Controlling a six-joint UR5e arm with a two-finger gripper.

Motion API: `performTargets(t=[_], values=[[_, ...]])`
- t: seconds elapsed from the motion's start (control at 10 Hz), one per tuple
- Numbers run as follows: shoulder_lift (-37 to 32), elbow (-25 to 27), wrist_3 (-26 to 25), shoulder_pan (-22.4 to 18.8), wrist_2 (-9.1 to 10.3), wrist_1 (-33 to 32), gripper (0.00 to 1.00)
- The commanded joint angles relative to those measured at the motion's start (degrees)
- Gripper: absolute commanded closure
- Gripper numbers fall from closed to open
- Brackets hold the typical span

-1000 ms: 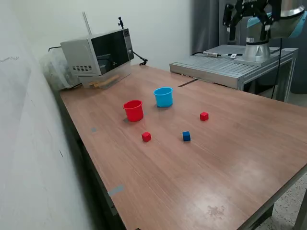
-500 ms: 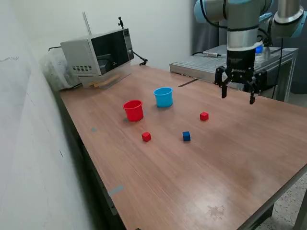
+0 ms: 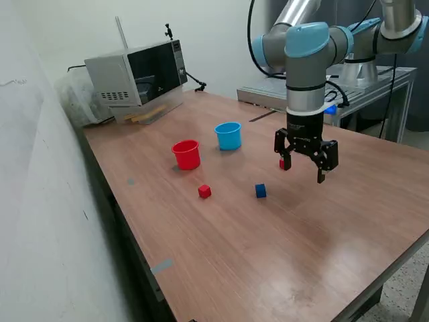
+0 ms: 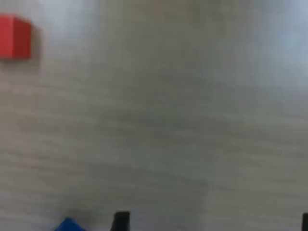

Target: Place red objects in the red bin, and blue objects in the blue bin.

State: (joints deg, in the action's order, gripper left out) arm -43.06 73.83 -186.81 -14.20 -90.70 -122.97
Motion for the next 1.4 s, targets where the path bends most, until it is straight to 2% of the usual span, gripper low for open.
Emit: performTargets(t=[0.0,0.1,0.5,0.6,0.9,1.3], values=[[4.91,-5.26,-0.30,2.24,-0.10,-2.62,0.00],[5.26,-5.36,0.04,3.03,-0.18,-3.32,0.00],[5.26,-4.74,0.05,8.30,-3.52,-4.56,0.00],[5.26,-4.83,0.05,8.92,-3.52,-4.65,0.00],[5.09,-3.96,-0.04,8.93,-3.43,-4.65,0.00],[4.83,-2.64,2.42,5.94,-3.26,-4.30,0.00]])
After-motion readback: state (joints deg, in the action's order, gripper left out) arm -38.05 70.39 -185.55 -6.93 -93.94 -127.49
